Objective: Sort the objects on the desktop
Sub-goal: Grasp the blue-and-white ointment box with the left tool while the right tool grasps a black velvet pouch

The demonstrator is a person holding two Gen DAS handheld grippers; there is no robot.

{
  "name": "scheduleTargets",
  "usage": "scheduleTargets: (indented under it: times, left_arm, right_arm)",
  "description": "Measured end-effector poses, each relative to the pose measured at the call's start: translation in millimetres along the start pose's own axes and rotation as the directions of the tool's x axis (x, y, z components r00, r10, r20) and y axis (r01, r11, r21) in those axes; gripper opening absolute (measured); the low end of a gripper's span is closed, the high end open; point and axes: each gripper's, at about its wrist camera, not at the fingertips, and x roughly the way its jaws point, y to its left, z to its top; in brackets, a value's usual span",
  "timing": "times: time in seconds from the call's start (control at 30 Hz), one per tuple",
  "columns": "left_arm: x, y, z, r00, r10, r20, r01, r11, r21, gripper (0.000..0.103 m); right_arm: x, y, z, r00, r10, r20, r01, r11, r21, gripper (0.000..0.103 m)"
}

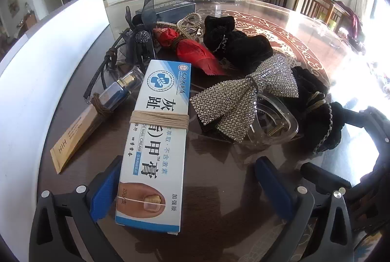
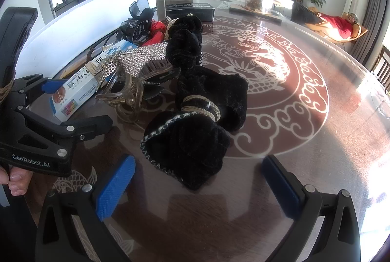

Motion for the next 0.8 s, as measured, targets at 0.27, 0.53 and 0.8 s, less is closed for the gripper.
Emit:
scheduleTargets:
  times: [0.27, 0.53, 0.8]
  left_arm:
    - [3, 12, -1, 0.999, 0.038, 0.016, -0.037, 0.998, -0.048, 0.103]
    - [4, 11, 1, 0.999, 0.044, 0.021, -0.043, 0.998, -0.052, 0.103]
    - [4, 12, 3, 0.999, 0.044, 0.021, -0.043, 0.998, -0.053, 0.103]
  right_arm:
    - [10, -14, 15, 1.000, 0.023, -0.019, -0.023, 0.999, -0.035, 0.103]
    - [13, -14, 19, 1.000, 0.015, -0.002, -0.015, 1.000, -0.026, 0.103]
    - [13, -14, 19, 1.000, 0.015, -0.002, -0.015, 1.000, -0.026, 0.103]
